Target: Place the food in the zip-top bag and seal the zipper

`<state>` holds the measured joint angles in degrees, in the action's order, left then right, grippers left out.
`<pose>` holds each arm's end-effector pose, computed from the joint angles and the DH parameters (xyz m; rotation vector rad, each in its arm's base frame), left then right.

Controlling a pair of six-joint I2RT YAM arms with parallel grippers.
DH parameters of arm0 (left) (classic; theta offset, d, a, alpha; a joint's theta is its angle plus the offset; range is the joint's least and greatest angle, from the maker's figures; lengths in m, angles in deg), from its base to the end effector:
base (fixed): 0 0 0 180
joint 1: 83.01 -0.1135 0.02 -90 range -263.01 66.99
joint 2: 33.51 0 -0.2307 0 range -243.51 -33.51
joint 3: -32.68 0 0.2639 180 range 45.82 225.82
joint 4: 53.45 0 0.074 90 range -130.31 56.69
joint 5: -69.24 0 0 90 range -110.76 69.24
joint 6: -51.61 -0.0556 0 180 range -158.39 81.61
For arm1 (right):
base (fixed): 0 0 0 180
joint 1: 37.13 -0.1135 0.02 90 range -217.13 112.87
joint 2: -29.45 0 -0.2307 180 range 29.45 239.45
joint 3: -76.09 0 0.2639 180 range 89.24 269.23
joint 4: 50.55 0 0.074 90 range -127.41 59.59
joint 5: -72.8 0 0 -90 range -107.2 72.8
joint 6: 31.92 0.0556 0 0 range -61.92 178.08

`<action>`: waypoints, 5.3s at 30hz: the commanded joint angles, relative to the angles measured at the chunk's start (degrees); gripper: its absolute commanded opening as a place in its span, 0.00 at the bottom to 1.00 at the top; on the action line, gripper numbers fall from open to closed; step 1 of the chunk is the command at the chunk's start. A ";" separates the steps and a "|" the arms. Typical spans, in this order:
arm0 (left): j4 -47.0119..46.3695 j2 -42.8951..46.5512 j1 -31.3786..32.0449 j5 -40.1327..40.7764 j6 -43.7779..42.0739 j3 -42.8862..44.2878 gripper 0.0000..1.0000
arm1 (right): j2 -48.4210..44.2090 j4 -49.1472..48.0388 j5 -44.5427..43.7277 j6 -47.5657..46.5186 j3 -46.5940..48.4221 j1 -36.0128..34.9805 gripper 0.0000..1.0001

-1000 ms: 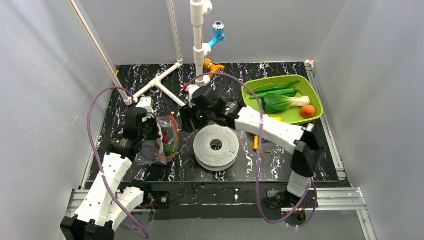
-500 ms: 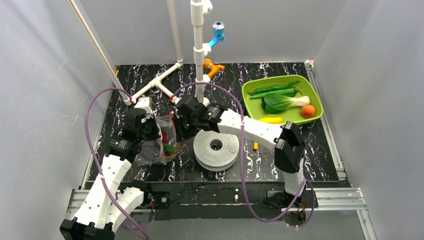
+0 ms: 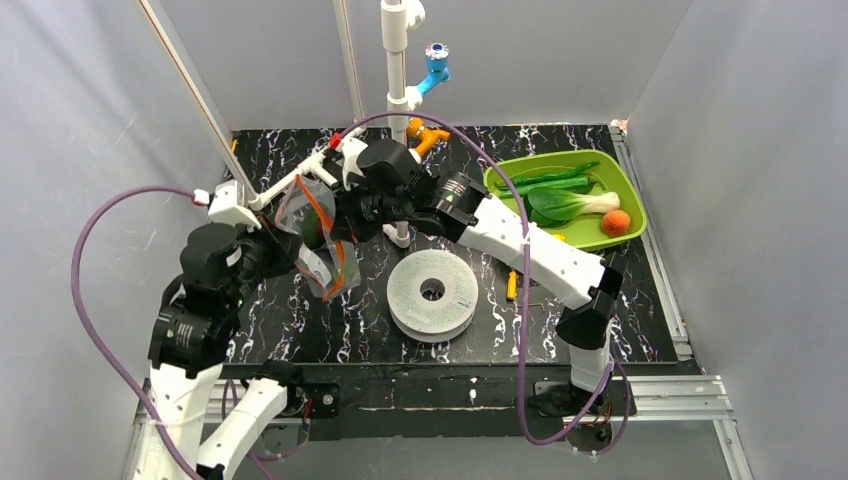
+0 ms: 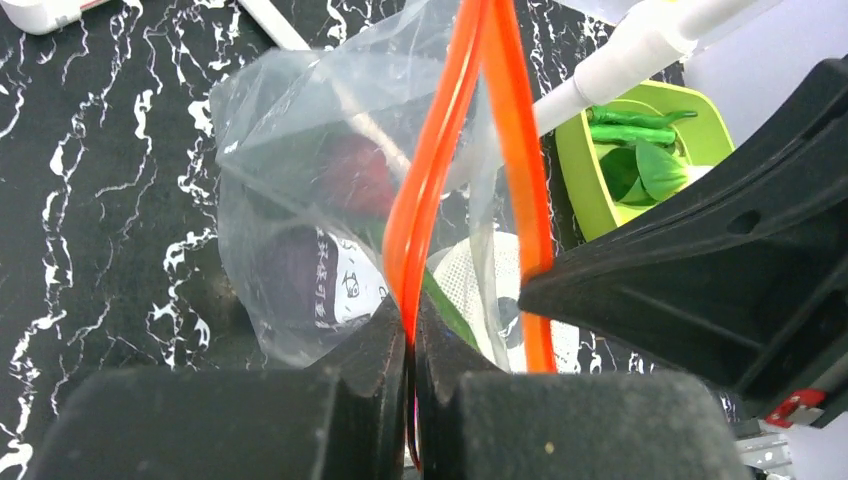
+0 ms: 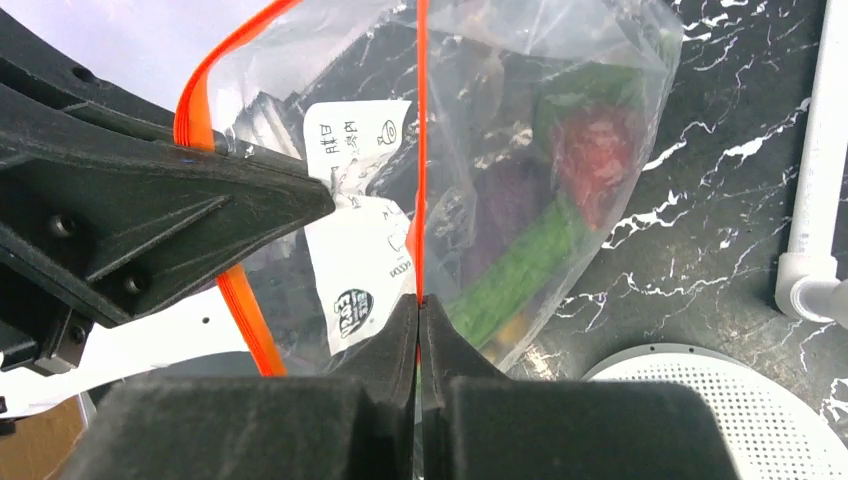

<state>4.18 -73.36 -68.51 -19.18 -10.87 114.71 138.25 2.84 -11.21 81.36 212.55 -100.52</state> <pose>0.1585 -0.0394 0.4040 -0.2313 1.8539 -0.4857 0.1939 0.4001 0.3983 -0.8164 2.0271 1.0247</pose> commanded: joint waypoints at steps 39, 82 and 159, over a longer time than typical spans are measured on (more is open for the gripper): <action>2.87 -4.49 0.09 4.41 1.72 -0.35 0.00 | 6.03 3.32 -2.22 -6.65 8.60 -0.24 0.01; -18.26 -10.37 1.14 11.22 -9.49 -19.32 0.00 | -10.16 1.73 -27.91 7.31 -32.24 56.04 0.82; -19.43 -19.65 1.88 14.82 -11.92 -18.23 0.00 | 17.07 -8.34 -3.71 14.12 -13.22 69.25 0.63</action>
<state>-14.88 -93.28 -66.76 -5.10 -22.26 95.29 163.56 -2.30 -14.72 96.01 204.02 -30.05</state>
